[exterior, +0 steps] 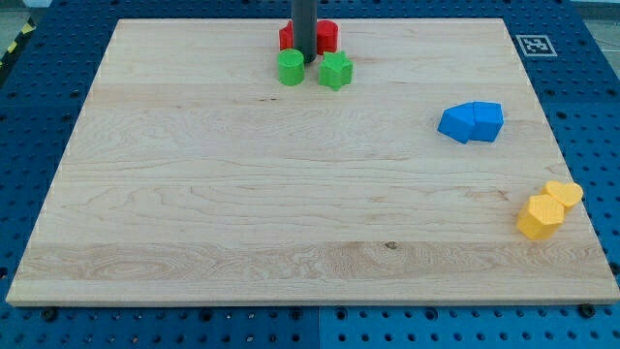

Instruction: Place the arm in between the green star and red circle

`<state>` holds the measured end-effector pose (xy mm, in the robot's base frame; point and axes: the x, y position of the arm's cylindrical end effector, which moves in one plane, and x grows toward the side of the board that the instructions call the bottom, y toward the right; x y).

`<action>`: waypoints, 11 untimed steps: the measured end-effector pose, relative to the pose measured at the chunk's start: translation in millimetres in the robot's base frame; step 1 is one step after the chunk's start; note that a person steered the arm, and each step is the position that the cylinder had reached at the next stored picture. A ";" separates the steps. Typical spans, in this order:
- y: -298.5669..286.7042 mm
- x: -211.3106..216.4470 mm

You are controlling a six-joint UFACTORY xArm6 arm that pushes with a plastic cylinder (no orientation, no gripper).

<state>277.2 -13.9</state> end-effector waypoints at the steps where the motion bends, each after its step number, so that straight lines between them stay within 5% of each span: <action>1: -9.5 0.0; 4: -44.3 4.9; 5: -39.0 26.1; 11: 40.2 -1.0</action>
<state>276.3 26.3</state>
